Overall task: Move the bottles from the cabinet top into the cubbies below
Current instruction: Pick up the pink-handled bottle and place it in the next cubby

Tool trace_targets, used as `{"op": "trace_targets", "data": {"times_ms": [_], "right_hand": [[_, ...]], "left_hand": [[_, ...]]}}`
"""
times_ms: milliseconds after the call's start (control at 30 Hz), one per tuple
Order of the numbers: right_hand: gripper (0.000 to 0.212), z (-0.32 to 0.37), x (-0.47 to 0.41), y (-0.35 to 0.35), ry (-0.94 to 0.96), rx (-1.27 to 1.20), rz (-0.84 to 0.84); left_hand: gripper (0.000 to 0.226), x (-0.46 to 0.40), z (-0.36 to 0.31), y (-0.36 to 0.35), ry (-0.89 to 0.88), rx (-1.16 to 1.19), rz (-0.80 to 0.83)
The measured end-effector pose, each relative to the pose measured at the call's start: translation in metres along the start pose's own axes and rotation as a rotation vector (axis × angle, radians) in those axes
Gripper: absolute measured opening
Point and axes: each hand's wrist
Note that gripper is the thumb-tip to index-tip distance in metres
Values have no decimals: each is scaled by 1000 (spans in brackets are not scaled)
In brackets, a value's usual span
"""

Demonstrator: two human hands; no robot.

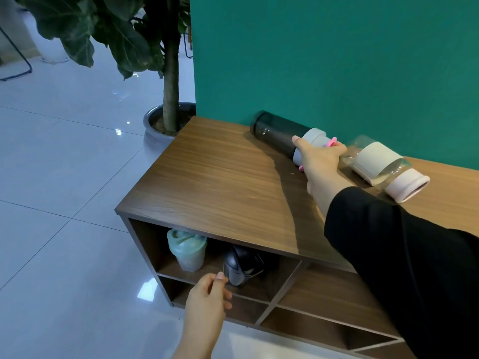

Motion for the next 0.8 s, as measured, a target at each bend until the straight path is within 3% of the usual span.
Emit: {"op": "trace_targets", "data": {"times_ms": [267, 433, 533, 633, 700, 800], "right_hand": [[83, 12, 91, 35, 408, 10, 152], [96, 20, 194, 100, 543, 74, 291], [103, 6, 249, 138, 544, 157, 352], [114, -23, 275, 165, 523, 346, 402], [117, -46, 281, 177, 475, 373, 379], [128, -76, 292, 186, 229, 66, 216]], "left_hand": [[32, 18, -10, 4, -100, -33, -35], [45, 60, -30, 7, -276, 372, -18], [71, 84, -41, 9, -106, 699, 252], [83, 106, -42, -4, 85, 681, 536], [80, 114, -35, -19, 211, 635, 585], [65, 123, -26, -42, 353, 650, 526]]}}
Point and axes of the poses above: each hand's wrist, its own x-axis away from the middle knuckle, its own y-axis out of the back of the hand, z = x × y, and after that the axes turned 8 degrees about z, right-handed
